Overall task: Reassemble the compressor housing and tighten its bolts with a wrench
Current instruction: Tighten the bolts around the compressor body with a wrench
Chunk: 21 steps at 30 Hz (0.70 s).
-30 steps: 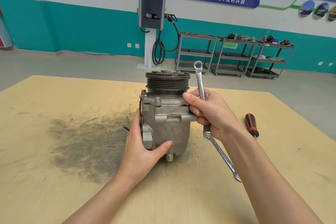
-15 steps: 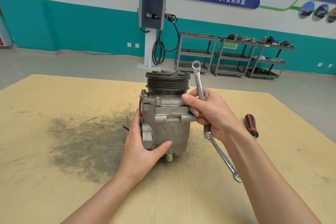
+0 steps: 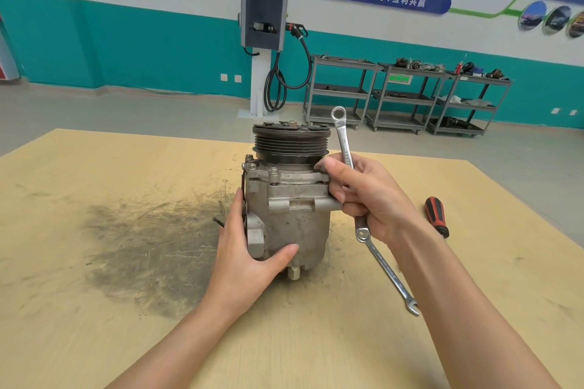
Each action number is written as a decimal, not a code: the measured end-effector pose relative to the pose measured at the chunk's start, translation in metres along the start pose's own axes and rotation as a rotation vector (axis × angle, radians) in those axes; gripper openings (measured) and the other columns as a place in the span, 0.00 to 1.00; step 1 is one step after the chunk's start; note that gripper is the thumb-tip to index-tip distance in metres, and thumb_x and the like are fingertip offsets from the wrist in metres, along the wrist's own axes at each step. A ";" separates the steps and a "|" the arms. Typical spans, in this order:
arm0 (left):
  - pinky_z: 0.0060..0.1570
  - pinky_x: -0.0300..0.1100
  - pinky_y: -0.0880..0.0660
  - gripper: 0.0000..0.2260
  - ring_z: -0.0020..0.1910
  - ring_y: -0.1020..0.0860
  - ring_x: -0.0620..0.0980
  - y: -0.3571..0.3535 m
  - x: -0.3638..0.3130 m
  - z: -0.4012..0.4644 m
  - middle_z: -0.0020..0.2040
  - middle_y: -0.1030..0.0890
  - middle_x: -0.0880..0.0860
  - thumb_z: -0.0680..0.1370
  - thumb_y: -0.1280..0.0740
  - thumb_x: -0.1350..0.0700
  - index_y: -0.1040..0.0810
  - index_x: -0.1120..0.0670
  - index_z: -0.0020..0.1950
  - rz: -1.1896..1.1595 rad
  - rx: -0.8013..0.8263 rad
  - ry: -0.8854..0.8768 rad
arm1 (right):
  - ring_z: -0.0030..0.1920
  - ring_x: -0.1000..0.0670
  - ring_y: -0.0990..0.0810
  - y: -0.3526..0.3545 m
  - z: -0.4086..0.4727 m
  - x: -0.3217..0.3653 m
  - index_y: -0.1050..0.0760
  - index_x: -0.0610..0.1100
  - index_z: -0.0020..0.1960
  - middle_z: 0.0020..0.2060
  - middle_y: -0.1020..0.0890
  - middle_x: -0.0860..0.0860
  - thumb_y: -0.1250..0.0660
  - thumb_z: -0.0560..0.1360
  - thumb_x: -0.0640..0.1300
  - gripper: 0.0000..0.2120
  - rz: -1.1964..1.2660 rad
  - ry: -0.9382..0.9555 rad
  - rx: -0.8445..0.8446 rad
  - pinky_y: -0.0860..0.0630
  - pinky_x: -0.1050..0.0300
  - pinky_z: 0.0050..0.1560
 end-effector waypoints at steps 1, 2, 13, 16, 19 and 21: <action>0.74 0.50 0.39 0.52 0.75 0.40 0.41 0.000 0.000 0.000 0.76 0.38 0.37 0.66 0.21 0.44 0.51 0.41 0.80 0.002 -0.001 0.001 | 0.21 0.58 0.41 0.000 0.000 0.000 0.23 0.41 0.48 0.23 0.29 0.49 0.32 0.73 0.47 0.10 0.026 -0.008 0.014 0.45 0.67 0.18; 0.75 0.50 0.39 0.52 0.75 0.40 0.41 0.000 0.000 0.000 0.76 0.38 0.37 0.66 0.21 0.44 0.51 0.41 0.80 0.003 -0.001 0.001 | 0.20 0.58 0.42 0.001 0.000 0.000 0.22 0.40 0.48 0.24 0.29 0.49 0.34 0.75 0.45 0.08 0.047 -0.012 0.023 0.45 0.67 0.18; 0.75 0.53 0.39 0.51 0.76 0.40 0.42 0.000 0.001 0.001 0.76 0.38 0.39 0.66 0.21 0.46 0.51 0.43 0.80 0.011 -0.003 0.005 | 0.21 0.58 0.41 0.001 0.000 0.001 0.23 0.42 0.45 0.23 0.30 0.50 0.32 0.76 0.45 0.06 -0.027 0.008 -0.034 0.45 0.67 0.18; 0.75 0.53 0.39 0.51 0.76 0.40 0.42 0.000 0.000 0.000 0.76 0.38 0.39 0.66 0.21 0.46 0.50 0.43 0.80 0.008 -0.004 0.003 | 0.20 0.58 0.42 0.001 -0.001 0.002 0.22 0.40 0.48 0.23 0.30 0.49 0.36 0.79 0.42 0.07 0.026 -0.009 -0.010 0.46 0.67 0.18; 0.74 0.54 0.38 0.51 0.75 0.39 0.44 0.000 0.000 0.001 0.76 0.37 0.39 0.66 0.21 0.47 0.50 0.44 0.80 0.012 0.001 0.000 | 0.20 0.58 0.41 0.000 -0.001 0.000 0.26 0.42 0.42 0.22 0.31 0.51 0.32 0.76 0.43 0.06 0.006 -0.015 -0.042 0.45 0.67 0.18; 0.74 0.54 0.38 0.51 0.75 0.39 0.43 0.000 0.000 0.000 0.75 0.37 0.39 0.66 0.21 0.46 0.51 0.43 0.80 0.012 0.001 0.000 | 0.21 0.57 0.40 0.002 -0.001 0.000 0.29 0.43 0.40 0.21 0.32 0.52 0.30 0.74 0.43 0.09 -0.039 -0.004 -0.092 0.45 0.67 0.18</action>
Point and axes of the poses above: each hand's wrist, its own z-axis towards the middle knuckle, its own y-axis out of the back of the hand, x = y × z, the point moved 8 cm from there along z, towards the middle knuckle
